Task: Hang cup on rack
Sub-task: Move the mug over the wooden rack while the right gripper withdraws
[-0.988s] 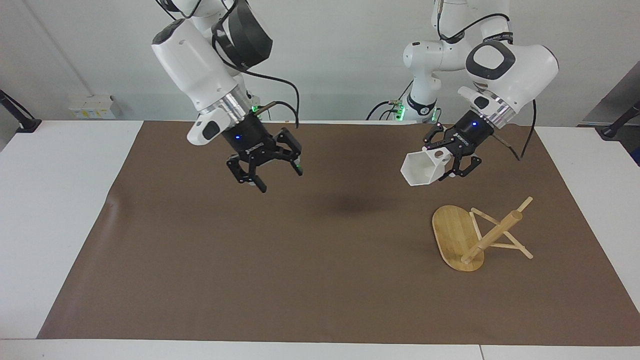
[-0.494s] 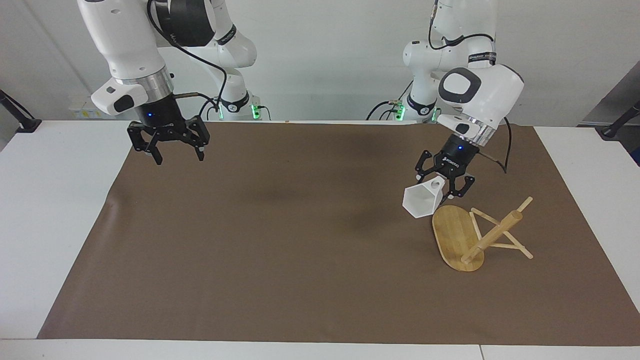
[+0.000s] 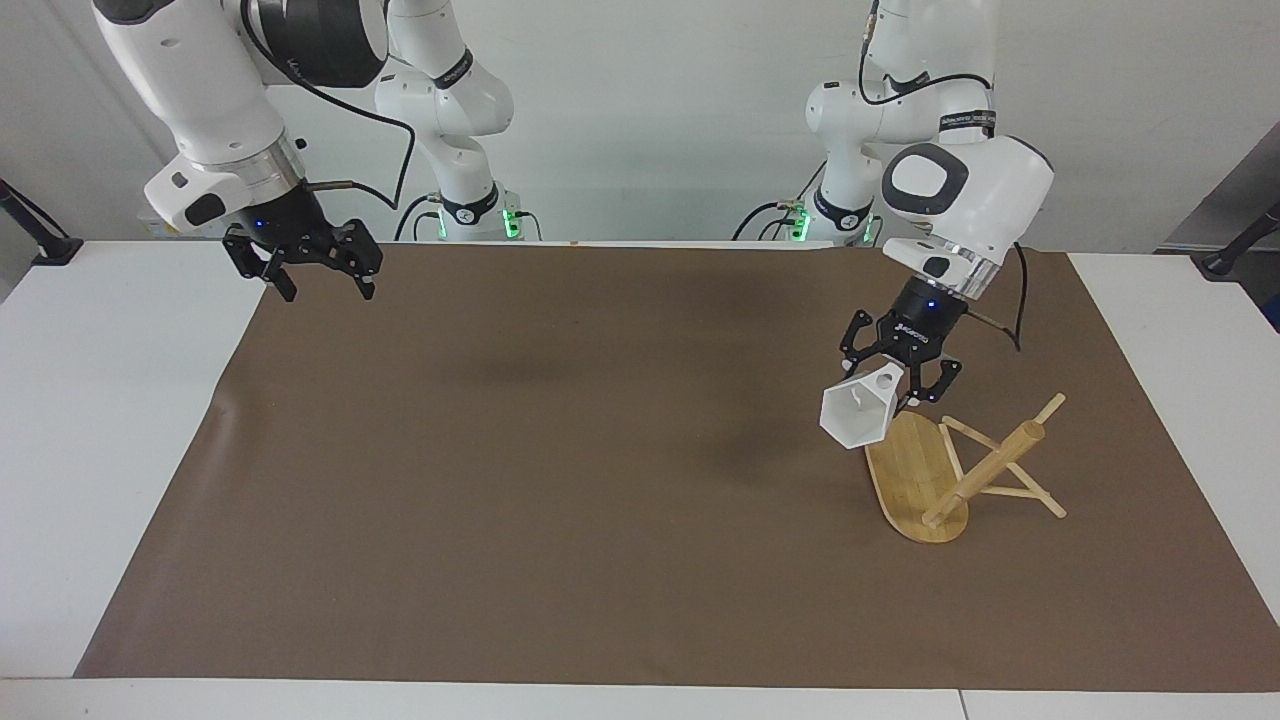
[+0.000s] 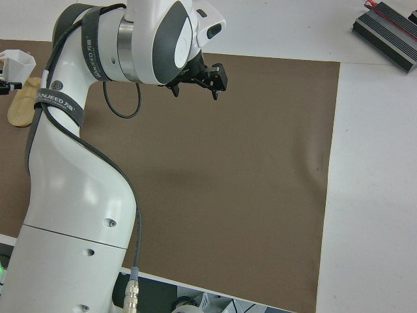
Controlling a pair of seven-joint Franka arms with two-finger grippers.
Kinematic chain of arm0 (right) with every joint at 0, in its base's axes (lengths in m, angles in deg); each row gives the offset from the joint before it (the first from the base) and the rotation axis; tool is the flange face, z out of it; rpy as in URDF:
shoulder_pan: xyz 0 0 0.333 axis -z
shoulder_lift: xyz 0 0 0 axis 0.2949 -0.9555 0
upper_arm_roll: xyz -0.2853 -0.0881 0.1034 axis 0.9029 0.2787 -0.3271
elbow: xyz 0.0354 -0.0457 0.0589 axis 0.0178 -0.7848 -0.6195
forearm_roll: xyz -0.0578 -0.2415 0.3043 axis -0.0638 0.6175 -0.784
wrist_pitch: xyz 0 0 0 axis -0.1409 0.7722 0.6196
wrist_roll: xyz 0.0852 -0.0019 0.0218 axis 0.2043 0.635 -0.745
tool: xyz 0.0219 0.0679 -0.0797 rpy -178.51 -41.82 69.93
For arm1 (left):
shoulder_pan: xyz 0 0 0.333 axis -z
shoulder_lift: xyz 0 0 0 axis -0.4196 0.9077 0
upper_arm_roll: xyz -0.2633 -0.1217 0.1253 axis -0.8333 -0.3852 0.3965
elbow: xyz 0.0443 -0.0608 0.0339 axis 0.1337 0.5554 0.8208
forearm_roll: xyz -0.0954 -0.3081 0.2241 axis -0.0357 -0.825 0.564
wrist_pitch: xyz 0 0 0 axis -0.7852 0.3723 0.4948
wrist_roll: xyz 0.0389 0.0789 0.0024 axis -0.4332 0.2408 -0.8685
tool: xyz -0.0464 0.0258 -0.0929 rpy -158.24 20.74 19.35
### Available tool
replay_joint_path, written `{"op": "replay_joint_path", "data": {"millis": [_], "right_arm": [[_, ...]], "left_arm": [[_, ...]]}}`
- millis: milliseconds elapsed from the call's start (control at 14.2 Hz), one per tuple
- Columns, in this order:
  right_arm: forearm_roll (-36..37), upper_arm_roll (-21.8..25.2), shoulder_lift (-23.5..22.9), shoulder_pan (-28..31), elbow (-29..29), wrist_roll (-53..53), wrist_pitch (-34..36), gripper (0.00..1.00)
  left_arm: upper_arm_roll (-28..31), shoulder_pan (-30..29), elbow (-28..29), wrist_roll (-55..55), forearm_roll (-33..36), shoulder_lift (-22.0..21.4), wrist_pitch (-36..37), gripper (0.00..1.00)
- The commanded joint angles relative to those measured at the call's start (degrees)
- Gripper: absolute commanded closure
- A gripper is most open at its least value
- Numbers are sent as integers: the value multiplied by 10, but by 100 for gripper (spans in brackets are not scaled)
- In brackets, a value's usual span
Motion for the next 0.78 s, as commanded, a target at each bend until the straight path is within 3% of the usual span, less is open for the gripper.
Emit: {"op": "replay_joint_path", "data": {"millis": [0, 282, 706], "right_arm": [[9, 0, 23, -1, -24, -5, 32, 0], [8, -2, 38, -7, -23, -4, 76, 0], [-3, -6, 40, -7, -16, -8, 14, 0]], "left_arm": [[1, -11, -26, -13, 34, 17, 0, 100], [2, -30, -46, -16, 59, 33, -2, 100], [1, -31, -61, -79, 80, 53, -3, 100]]}}
